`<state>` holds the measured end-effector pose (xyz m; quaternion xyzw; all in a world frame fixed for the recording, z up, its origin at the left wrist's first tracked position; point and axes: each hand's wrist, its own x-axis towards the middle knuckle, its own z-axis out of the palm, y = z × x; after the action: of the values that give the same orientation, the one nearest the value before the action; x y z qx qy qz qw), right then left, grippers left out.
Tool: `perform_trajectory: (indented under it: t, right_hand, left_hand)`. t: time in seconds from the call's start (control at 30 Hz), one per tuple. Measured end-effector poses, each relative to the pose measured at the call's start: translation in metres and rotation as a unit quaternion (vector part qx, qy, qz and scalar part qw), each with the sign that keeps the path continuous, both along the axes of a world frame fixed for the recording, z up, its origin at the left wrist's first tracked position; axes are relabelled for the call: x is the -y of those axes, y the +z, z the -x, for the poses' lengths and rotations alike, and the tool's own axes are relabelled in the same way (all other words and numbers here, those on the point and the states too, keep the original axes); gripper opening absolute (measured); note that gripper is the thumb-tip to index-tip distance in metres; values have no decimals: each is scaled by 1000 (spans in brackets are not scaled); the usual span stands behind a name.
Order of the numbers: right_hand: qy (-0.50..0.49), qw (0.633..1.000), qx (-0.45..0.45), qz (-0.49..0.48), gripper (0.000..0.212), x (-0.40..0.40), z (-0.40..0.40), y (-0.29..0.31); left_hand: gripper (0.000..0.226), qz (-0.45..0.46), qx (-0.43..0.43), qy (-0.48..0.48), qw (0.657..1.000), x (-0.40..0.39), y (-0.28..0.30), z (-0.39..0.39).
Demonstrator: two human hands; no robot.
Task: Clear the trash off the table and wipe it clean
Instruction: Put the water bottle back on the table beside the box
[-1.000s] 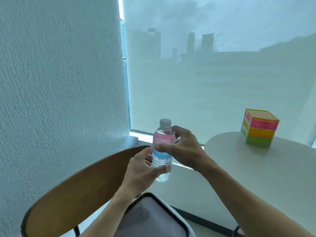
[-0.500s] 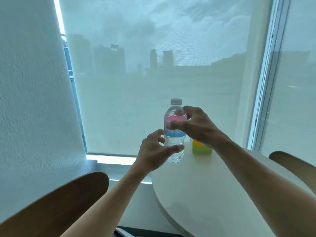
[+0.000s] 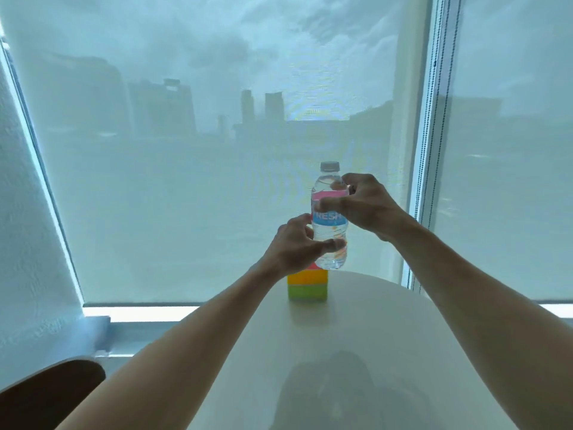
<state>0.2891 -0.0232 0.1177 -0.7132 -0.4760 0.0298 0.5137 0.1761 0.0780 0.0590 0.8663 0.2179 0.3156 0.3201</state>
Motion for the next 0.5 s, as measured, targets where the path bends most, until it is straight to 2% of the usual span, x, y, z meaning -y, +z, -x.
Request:
perform_trajectory:
  t: [0.1, 0.2, 0.33, 0.5]
  right_hand:
    - [-10, 1000, -6, 5, 35, -10, -23, -8]
    - [-20, 1000, -6, 17, 34, -20, -45, -16]
    - [-43, 998, -11, 32, 52, -28, -71, -27]
    - [-54, 997, -31, 53, 56, -39, -99, -48]
  left_hand:
    - [53, -30, -35, 2, 999, -13, -5, -19]
    - [67, -71, -100, 10, 992, -29, -14, -28]
    - [84, -165, -189, 27, 968, -48, -26, -33]
    - [78, -213, -244, 58, 944, -65, -40, -44]
